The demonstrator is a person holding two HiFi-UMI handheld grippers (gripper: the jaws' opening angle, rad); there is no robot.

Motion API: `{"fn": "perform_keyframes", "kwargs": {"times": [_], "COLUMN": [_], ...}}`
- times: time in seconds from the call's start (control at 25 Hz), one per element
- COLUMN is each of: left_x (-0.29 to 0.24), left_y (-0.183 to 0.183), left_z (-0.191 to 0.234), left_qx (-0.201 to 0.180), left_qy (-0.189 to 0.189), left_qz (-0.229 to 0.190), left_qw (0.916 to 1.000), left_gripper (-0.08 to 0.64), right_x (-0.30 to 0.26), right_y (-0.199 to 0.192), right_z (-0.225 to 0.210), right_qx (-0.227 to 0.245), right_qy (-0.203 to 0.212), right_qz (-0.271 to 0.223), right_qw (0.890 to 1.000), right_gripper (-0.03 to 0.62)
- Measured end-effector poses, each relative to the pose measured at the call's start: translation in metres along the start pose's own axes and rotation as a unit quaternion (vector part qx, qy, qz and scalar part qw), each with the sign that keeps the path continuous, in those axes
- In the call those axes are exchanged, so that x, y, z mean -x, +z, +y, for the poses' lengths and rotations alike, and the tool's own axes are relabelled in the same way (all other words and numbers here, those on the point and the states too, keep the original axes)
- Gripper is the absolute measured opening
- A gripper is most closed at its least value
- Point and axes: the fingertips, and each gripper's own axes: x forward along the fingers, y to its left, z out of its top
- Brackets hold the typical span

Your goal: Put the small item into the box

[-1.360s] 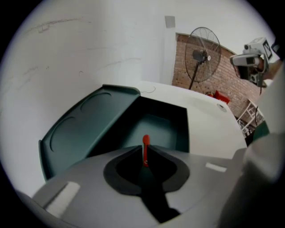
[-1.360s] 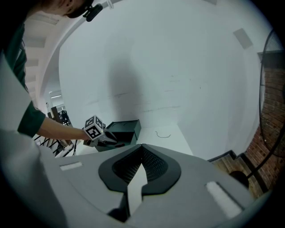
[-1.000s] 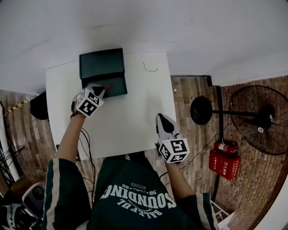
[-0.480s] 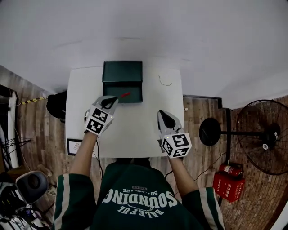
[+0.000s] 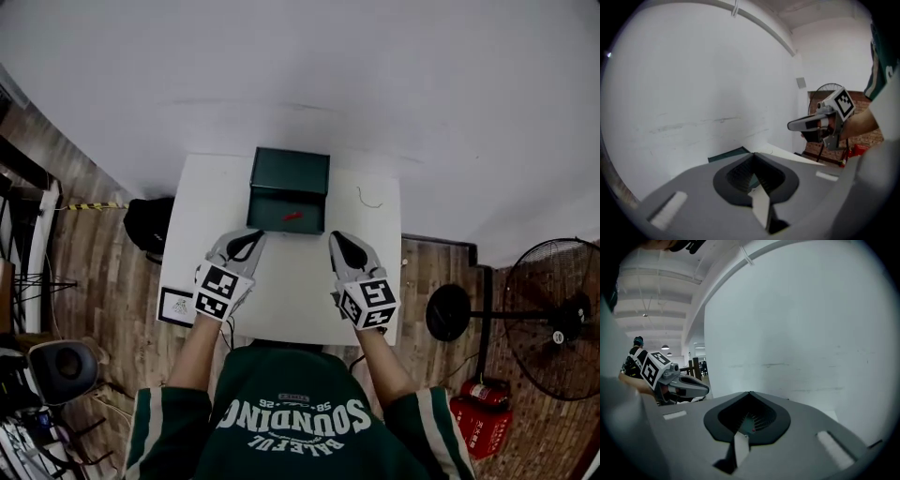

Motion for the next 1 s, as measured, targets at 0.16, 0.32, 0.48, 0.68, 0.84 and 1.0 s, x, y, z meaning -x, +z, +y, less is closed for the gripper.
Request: {"fn": "perform_keyframes", "kwargs": {"times": [0.16, 0.32, 0.48, 0.68, 0.84, 1.0], "left_x": [0.017, 0.026, 0.029, 0.03, 0.032, 0.032], "left_y": [-0.003, -0.008, -0.012, -0.012, -0.012, -0.007], "left_z": [0.007, 0.014, 0.02, 0.02, 0.016, 0.014], "left_qx": [0.012, 0.017, 0.017, 0.016, 0.016, 0.014], "left_qy": [0.011, 0.015, 0.016, 0.013, 0.009, 0.008], "left_qz": [-0.016, -0.023, -0.026, -0.027, -0.031, -0.034], "left_qw": [0.9997, 0.9995, 0.9994, 0.9994, 0.9993, 0.9993], "left_gripper": [0.052, 0.052, 0.052, 0.052, 0.052, 0.052], "right_x": [-0.003, -0.005, -0.006, -0.003, 0.001, 0.003], "right_y": [0.009, 0.01, 0.009, 0.008, 0.005, 0.007], "right_z": [0.01, 0.018, 0.021, 0.021, 0.023, 0.023], "right_qx": [0.013, 0.017, 0.017, 0.02, 0.019, 0.02], "right_qy": [0.002, 0.003, 0.001, -0.002, -0.005, -0.005], "right_qz": [-0.025, -0.032, -0.03, -0.027, -0.023, -0.023], "right_qw": [1.0, 0.999, 0.999, 0.999, 1.0, 1.0], "right_gripper": [0.002, 0.002, 0.002, 0.002, 0.002, 0.002]}}
